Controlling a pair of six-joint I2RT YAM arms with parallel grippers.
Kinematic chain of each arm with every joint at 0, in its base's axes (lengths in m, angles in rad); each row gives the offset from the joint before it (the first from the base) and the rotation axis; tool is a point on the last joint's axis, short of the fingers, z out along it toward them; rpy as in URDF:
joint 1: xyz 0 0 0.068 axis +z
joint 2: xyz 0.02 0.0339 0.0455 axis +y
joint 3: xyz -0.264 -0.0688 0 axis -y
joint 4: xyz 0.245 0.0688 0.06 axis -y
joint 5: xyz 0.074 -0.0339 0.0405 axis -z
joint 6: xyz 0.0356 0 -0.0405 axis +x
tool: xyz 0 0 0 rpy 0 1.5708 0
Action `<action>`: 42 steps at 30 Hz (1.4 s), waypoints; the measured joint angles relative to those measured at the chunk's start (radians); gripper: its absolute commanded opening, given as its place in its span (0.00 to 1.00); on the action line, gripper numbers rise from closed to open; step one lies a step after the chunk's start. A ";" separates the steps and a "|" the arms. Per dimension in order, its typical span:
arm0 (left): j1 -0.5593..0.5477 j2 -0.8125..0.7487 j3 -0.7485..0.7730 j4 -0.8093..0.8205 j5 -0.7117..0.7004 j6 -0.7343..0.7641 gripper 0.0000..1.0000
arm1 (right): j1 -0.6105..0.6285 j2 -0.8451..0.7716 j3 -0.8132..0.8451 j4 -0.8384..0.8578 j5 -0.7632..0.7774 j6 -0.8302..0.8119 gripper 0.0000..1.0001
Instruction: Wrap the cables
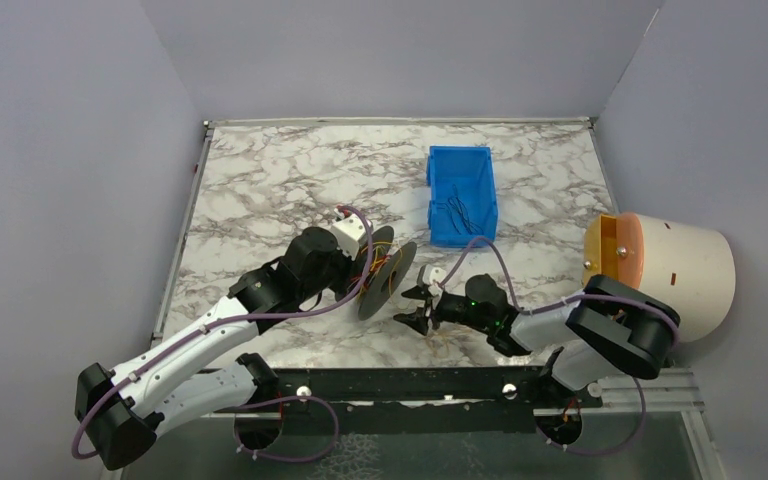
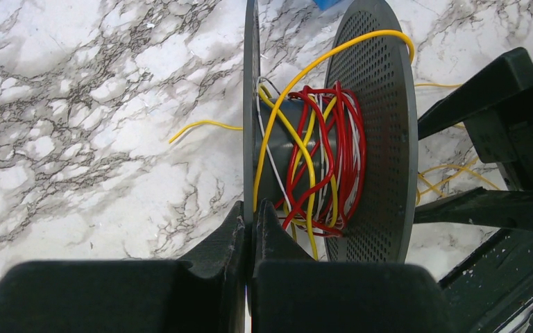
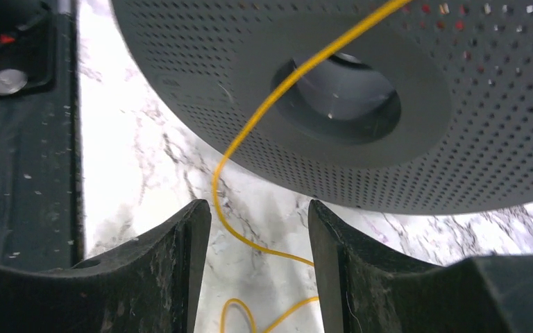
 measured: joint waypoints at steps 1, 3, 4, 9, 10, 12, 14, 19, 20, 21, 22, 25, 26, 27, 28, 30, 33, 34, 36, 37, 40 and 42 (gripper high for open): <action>0.000 0.000 0.000 0.000 0.000 0.000 0.00 | 0.002 0.022 0.000 0.016 0.015 -0.003 0.56; 0.003 0.000 0.000 0.000 0.001 0.000 0.00 | 0.003 0.069 0.000 0.050 0.050 -0.007 0.53; 0.004 0.000 0.000 0.000 0.001 0.000 0.00 | 0.003 0.090 0.000 0.064 0.068 -0.008 0.52; 0.004 0.000 0.000 0.000 0.003 0.000 0.00 | 0.003 0.177 -0.005 0.161 0.170 -0.006 0.41; 0.004 0.000 0.000 0.000 0.003 -0.001 0.00 | 0.003 0.190 -0.009 0.183 0.189 -0.003 0.37; 0.004 0.000 0.000 0.000 0.003 -0.001 0.00 | 0.003 0.208 -0.017 0.217 0.220 0.000 0.27; 0.004 0.000 0.000 0.000 0.003 -0.001 0.00 | 0.003 0.214 -0.018 0.234 0.246 0.007 0.15; 0.004 0.000 0.000 0.000 0.003 -0.001 0.00 | 0.003 0.198 -0.023 0.267 0.307 0.021 0.01; 0.004 0.000 0.000 0.000 0.003 -0.001 0.00 | 0.003 0.180 -0.026 0.260 0.322 0.025 0.01; 0.004 -0.001 0.000 0.000 0.003 -0.001 0.00 | 0.003 0.157 -0.030 0.253 0.336 0.026 0.01; 0.004 -0.002 0.000 0.000 0.003 -0.001 0.00 | 0.003 0.124 -0.030 0.237 0.354 0.027 0.01; 0.004 -0.013 0.000 -0.008 0.004 -0.001 0.00 | 0.003 0.004 -0.030 0.173 0.420 0.030 0.01; 0.004 -0.020 0.000 -0.015 0.005 -0.002 0.00 | 0.003 -0.043 -0.028 0.140 0.448 0.033 0.01; 0.004 -0.031 0.000 -0.026 0.006 -0.004 0.00 | 0.003 -0.089 -0.026 0.107 0.477 0.035 0.01; 0.004 -0.039 0.000 -0.035 0.008 -0.005 0.00 | 0.003 -0.137 -0.022 0.067 0.510 0.040 0.01; 0.004 -0.069 0.000 -0.058 0.010 -0.013 0.00 | 0.003 -0.208 -0.011 -0.002 0.566 0.048 0.01; 0.005 -0.108 0.000 -0.071 0.023 -0.028 0.00 | 0.003 -0.276 0.013 -0.111 0.657 0.068 0.01; 0.005 -0.120 0.000 -0.073 0.026 -0.035 0.00 | 0.003 -0.291 0.021 -0.145 0.686 0.074 0.01; 0.005 -0.138 0.000 -0.079 0.034 -0.048 0.00 | 0.003 -0.310 0.038 -0.208 0.737 0.091 0.01; 0.005 -0.144 0.000 -0.084 0.039 -0.055 0.00 | 0.003 -0.314 0.046 -0.238 0.760 0.101 0.01; 0.005 -0.162 0.000 -0.105 0.053 -0.072 0.00 | 0.002 -0.316 0.074 -0.326 0.828 0.137 0.01; 0.005 -0.183 0.001 -0.120 0.059 -0.082 0.00 | -0.001 -0.316 0.087 -0.380 0.870 0.169 0.01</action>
